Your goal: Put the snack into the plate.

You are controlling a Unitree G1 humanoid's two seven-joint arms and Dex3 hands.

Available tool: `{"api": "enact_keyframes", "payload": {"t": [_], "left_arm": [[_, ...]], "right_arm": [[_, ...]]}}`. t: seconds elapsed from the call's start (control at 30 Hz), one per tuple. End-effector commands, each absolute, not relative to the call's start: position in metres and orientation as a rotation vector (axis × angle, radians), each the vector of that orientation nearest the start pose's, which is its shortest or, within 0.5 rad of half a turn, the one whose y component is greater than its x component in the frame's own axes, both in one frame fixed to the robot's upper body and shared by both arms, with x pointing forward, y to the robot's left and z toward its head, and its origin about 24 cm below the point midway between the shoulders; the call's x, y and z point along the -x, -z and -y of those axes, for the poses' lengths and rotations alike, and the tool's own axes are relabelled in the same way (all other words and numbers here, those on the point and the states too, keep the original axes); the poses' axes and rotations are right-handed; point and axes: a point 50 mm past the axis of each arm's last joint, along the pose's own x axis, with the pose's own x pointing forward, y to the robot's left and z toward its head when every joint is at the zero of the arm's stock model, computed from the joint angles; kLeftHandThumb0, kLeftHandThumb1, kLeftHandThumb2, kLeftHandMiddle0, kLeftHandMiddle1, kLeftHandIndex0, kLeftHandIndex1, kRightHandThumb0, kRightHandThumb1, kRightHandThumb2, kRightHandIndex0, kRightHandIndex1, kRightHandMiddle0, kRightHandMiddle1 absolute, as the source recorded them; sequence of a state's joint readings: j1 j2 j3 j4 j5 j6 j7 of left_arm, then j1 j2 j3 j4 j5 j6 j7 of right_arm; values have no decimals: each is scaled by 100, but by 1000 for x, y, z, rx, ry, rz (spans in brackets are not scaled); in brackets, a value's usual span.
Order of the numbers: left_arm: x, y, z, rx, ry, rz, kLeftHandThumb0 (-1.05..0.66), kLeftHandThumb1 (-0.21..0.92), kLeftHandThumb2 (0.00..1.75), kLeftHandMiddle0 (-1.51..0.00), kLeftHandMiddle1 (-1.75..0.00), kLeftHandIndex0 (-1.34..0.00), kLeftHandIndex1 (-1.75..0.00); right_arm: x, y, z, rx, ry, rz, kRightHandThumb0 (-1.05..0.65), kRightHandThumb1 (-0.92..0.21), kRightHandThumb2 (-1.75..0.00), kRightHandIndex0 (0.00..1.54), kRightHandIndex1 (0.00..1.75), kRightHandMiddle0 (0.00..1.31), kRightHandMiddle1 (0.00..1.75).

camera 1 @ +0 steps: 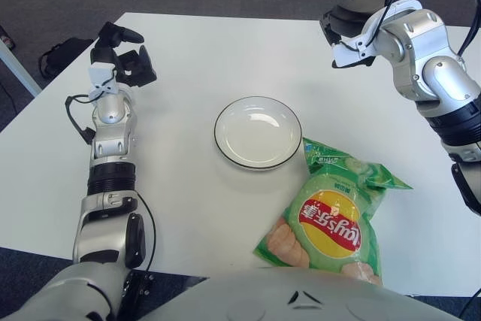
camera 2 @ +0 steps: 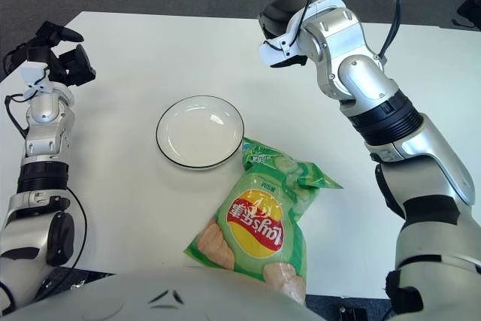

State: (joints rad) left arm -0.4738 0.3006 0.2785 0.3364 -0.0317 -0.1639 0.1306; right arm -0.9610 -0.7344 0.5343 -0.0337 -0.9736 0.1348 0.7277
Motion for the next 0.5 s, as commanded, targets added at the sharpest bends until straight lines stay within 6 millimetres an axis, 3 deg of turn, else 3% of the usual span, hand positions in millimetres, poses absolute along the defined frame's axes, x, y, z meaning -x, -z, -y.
{"api": "enact_keyframes", "payload": {"t": [0.0, 0.07, 0.1, 0.13, 0.17, 0.2, 0.27, 0.47], "left_arm": [[-327, -144, -259, -147, -353, 351, -47, 35, 127, -121, -175, -59, -175], [-327, -144, -259, -146, -352, 351, -47, 35, 127, -121, -175, -59, -175], [-327, -144, -259, -148, -353, 350, -47, 35, 127, -122, -175, -59, -175], [-327, -144, -259, -150, -353, 349, -47, 35, 127, -122, -175, -59, -175], [-327, -143, -259, -152, -353, 347, -47, 35, 127, -122, -175, -59, -175], [-327, -143, -259, -154, -353, 346, -47, 35, 127, -122, -175, -59, -175], [-327, -143, -259, -155, -353, 345, -47, 35, 127, -122, -175, -59, -175], [-327, -143, -260, -159, -348, 348, -47, 35, 127, -122, -175, -59, -175]], "right_arm": [[-334, -262, 120, 2008, -295, 252, -45, -39, -122, 89, 175, 55, 175], [-334, -262, 120, 2009, -294, 252, -45, -39, -122, 89, 175, 55, 175], [-327, -234, 121, 1746, -707, 83, -45, -39, -122, 89, 175, 55, 175], [-316, -216, 119, 1536, -1016, -2, -57, -58, -118, 65, 141, 35, 154], [-306, -206, 117, 1389, -1221, -36, -65, -70, -115, 52, 114, 22, 140], [-299, -205, 114, 1304, -1349, -49, -67, -75, -114, 48, 105, 18, 135], [-296, -208, 112, 1300, -1378, -45, -73, -85, -109, 38, 83, 8, 123], [-297, -209, 116, 1358, -1324, -25, -73, -91, -102, 31, 68, 1, 115]]}}
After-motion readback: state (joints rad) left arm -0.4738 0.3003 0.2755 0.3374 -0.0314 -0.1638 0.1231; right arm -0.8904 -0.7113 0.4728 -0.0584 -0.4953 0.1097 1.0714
